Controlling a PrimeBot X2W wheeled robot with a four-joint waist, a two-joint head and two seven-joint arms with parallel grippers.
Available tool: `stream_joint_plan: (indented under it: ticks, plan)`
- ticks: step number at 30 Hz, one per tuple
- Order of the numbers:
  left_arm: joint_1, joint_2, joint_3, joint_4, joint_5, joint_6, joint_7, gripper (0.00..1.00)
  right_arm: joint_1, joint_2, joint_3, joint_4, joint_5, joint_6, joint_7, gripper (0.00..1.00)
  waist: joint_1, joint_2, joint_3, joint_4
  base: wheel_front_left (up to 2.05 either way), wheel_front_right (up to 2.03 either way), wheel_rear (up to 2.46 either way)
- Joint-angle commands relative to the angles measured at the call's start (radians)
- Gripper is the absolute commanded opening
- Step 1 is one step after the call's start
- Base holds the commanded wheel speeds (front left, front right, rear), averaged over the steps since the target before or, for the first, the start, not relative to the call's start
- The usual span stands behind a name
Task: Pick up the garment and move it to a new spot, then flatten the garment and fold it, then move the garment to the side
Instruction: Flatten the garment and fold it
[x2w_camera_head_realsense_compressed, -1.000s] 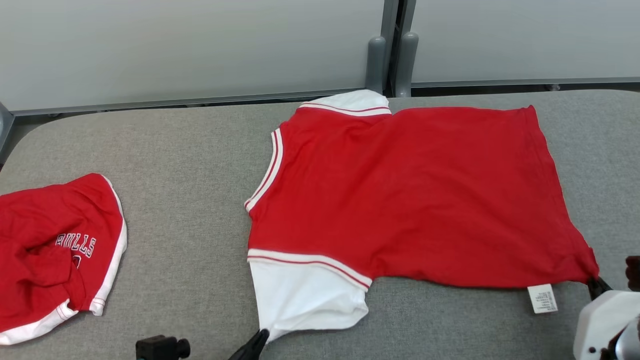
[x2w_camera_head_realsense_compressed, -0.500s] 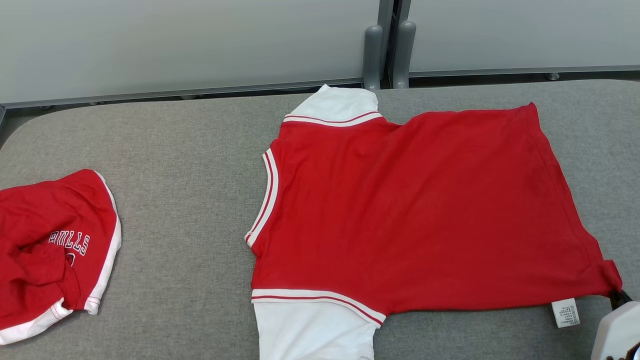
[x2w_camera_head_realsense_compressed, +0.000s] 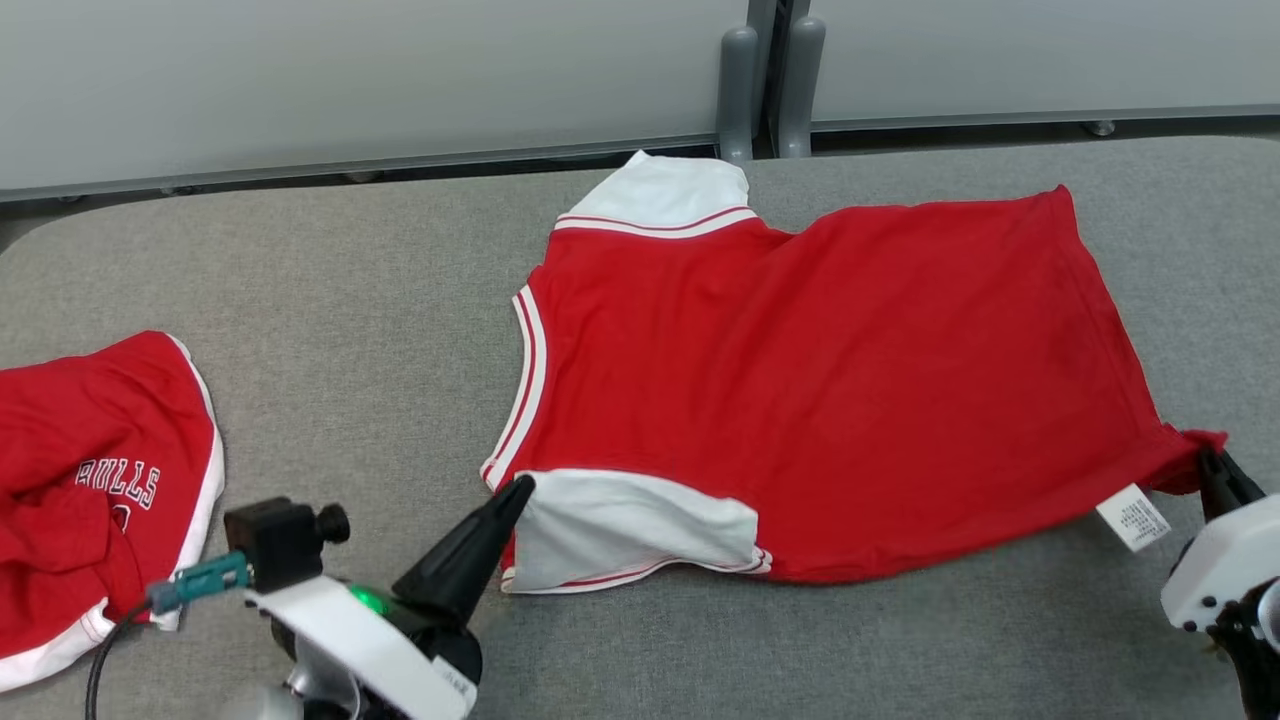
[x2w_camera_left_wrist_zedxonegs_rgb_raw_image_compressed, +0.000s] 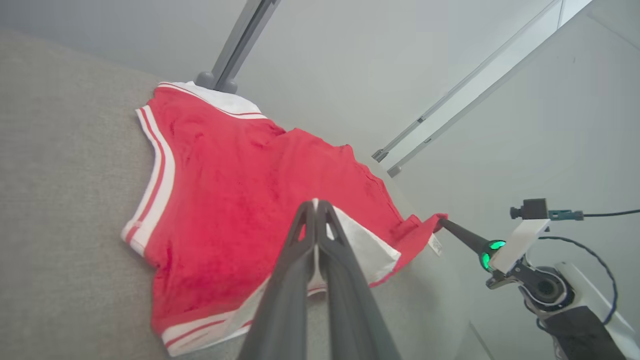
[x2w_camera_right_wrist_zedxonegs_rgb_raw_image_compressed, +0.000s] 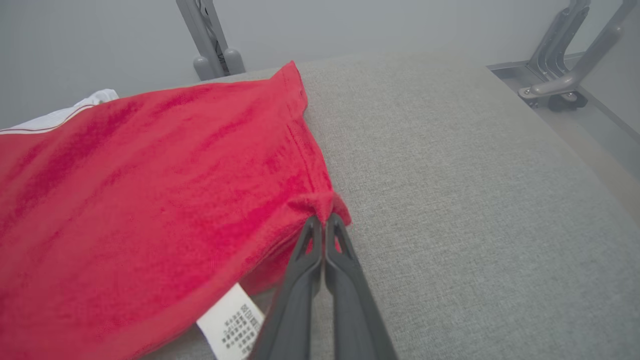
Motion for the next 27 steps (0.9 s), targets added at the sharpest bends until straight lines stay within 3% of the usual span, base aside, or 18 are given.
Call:
stream_joint_plan:
  ticks: [1, 12, 18, 27]
  plan:
    - [-0.049, 0.001, -0.005, 0.033, 0.028, -0.006, -0.003, 0.0, -0.025, -0.005, 0.008, 0.013, -0.019, 0.0, -0.011, 0.0, 0.0, -0.0001, 0.01, -0.003, 0.0, 0.0, 0.0]
    - [-0.375, -0.088, -0.072, 0.311, 0.231, -0.012, -0.122, 0.0, -0.217, -0.006, 0.005, 0.151, -0.059, 0.0, -0.088, 0.0, 0.0, -0.0001, 0.089, -0.01, 0.0, 0.0, 0.0]
    - [-0.508, -0.105, -0.109, 0.414, 0.319, -0.014, -0.187, 0.0, -0.298, -0.006, -0.002, 0.21, -0.079, 0.0, -0.144, 0.0, 0.0, -0.0001, 0.153, -0.019, 0.0, 0.0, 0.0]
    - [-0.62, -0.138, -0.115, 0.508, 0.359, -0.011, -0.272, 0.0, -0.345, -0.006, -0.046, 0.263, -0.137, 0.0, -0.167, 0.0, 0.0, -0.0001, 0.197, -0.014, 0.0, 0.0, 0.0]
